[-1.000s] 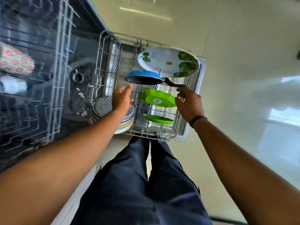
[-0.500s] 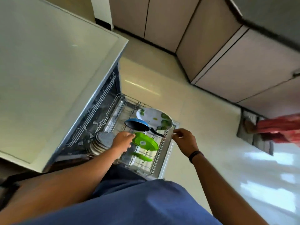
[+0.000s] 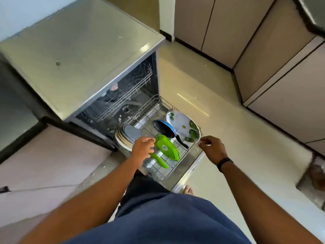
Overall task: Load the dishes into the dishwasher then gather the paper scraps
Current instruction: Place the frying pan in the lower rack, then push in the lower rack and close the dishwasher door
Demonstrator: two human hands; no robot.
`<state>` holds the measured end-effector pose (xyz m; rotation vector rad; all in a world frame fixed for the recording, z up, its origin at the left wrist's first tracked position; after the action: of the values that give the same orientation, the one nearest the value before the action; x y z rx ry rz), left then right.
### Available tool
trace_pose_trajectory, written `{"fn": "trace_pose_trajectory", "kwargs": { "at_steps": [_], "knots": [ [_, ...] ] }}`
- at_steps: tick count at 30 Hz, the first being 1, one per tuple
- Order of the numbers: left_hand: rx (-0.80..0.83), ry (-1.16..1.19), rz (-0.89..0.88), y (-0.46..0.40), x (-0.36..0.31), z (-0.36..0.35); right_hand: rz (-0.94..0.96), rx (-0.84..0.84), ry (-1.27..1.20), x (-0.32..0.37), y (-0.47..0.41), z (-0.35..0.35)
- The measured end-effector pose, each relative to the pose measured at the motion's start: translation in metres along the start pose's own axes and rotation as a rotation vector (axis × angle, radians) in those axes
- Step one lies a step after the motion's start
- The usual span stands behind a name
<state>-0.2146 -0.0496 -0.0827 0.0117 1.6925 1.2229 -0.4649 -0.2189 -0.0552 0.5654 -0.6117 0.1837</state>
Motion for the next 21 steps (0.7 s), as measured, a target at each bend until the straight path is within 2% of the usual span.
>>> {"fn": "trace_pose_trajectory", "kwargs": {
  "at_steps": [4,11,15,18,21],
  "knots": [
    [-0.06,0.13,0.008,0.036,0.025,-0.006,0.022,0.042,-0.002,-0.014,0.013,-0.001],
    [-0.26,0.316,-0.091,0.088,0.05,0.002,0.235,0.192,0.081,0.035,0.02,-0.007],
    [-0.324,0.398,-0.073,0.108,0.074,0.002,0.271,0.215,0.141,0.026,0.026,-0.007],
    [-0.355,0.499,-0.017,0.12,0.107,-0.005,0.282,0.238,0.168,0.012,0.026,-0.006],
    [-0.369,0.504,0.064,0.128,0.131,-0.022,0.301,0.255,0.22,0.003,0.02,-0.004]
  ]
}}
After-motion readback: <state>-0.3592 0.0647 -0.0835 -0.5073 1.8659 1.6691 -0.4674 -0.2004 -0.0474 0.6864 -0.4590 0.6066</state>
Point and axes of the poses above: each hand's wrist, its own y-axis away from the middle knuckle, its own z-axis out of the back of the hand, x = y × z, the point moved 5 cm from there along -y, towards the middle knuckle, and after that the axes turned 12 degrees about y, right-handed, at the moved point
